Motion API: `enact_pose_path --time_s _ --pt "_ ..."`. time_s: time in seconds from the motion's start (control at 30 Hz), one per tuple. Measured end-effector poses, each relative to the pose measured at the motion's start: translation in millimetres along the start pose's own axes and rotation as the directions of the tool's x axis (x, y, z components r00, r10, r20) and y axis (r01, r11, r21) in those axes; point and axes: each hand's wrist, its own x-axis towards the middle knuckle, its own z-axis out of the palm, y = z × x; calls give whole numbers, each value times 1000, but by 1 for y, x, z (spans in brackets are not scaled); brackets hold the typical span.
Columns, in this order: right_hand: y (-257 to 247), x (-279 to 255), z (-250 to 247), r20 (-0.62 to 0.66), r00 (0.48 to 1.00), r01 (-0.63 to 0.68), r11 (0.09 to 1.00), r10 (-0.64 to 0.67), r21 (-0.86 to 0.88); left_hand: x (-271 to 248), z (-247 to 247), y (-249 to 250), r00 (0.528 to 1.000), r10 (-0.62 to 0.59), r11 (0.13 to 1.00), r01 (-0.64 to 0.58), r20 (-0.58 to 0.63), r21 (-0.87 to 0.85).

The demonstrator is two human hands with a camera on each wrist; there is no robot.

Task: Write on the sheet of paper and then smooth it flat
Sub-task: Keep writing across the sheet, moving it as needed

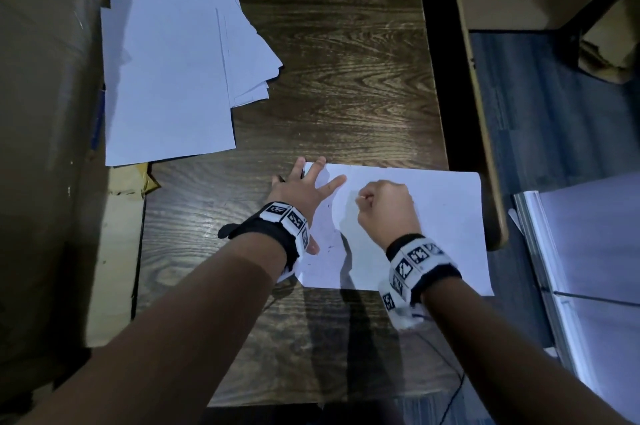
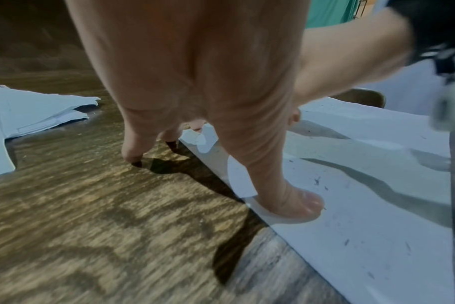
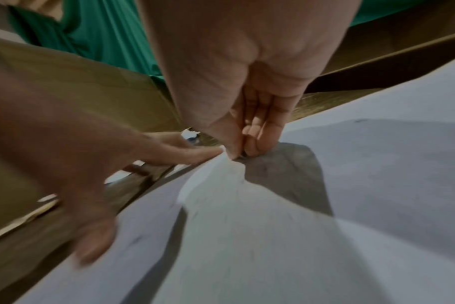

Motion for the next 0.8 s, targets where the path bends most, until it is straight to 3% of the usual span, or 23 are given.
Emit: enact_pose_path --time_s 0.07,0.13,0.27,0.33,0.47,0.63,0.8 --pt "3 -20 0 35 999 43 999 -42 -23 0 1 -1 1000 5 1000 -5 0 -3" --pt "2 -7 -3 26 999 47 999 -47 -18 2 1 -1 1000 12 1000 -12 -7 -16" --pt "-7 37 -8 -16 996 -83 995 84 53 1 0 0 1000 0 1000 0 6 -8" --pt "-8 27 -6 -14 996 -85 995 86 53 1 1 1 1000 -2 1000 2 14 -7" --pt "-8 -13 -4 119 993 15 1000 -14 -9 2 0 -1 1000 9 1000 -9 14 -21" --pt "-24 33 -5 33 999 -5 1000 5 8 3 3 7 999 -27 997 24 -42 -67" --pt "-8 13 -8 6 998 -63 997 63 50 -5 5 9 996 -64 997 62 -61 -45"
